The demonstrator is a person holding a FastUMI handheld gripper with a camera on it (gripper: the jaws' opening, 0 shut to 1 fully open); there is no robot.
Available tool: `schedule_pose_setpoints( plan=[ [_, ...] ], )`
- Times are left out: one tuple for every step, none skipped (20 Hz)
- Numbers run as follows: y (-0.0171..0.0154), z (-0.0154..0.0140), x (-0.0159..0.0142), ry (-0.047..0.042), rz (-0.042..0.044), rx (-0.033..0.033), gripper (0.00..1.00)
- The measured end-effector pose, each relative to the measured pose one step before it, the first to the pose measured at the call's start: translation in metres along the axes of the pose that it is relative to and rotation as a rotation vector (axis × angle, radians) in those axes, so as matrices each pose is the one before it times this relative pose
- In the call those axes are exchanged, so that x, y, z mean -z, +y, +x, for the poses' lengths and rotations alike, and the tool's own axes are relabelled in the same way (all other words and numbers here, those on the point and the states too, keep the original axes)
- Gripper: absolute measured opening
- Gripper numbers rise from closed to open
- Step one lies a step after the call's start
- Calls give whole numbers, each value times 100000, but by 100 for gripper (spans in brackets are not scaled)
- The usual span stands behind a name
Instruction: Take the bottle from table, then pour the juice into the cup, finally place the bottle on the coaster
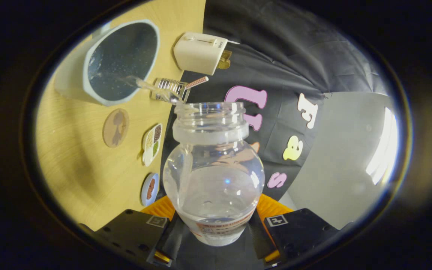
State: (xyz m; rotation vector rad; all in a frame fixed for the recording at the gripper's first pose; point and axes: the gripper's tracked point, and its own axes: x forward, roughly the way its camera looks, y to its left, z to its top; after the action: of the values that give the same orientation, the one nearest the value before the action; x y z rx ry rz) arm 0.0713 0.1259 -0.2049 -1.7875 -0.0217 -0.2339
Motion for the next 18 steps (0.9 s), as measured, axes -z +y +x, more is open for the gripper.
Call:
schedule_pose_setpoints(
  plan=[
    [-25, 15, -25, -71, -156, 26, 80],
    [42, 5, -58, -72, -154, -135, 80],
    [-23, 34, -81, -27, -220, 114, 80],
    [-105, 51, 67, -93, -236, 78, 80],
    [-161, -173, 56, -71, -383, 164, 80],
    [30, 208, 21, -107, -432, 219, 80],
    [-144, -34, -61, -136, -466, 331, 80],
    [-132, 33, -9, -232, -473, 149, 80],
    [-115, 21, 7, -218, -525, 159, 80],
    [-191, 217, 34, -173, -592, 260, 80],
    [-266, 38, -35, -214, -482, 450, 80],
    [-68, -30, -84, -219, -487, 462, 80],
    [-121, 99, -190, -178, -265, 462, 80],
    [-140, -76, 150, -235, -251, 265, 80],
    [-55, 38, -137, -118, -288, 111, 80],
    [-98, 47, -102, -237, -131, 247, 80],
    [-113, -42, -40, -59, -190, 73, 80],
    [-95, 49, -62, -211, -176, 36, 80]
  ],
)
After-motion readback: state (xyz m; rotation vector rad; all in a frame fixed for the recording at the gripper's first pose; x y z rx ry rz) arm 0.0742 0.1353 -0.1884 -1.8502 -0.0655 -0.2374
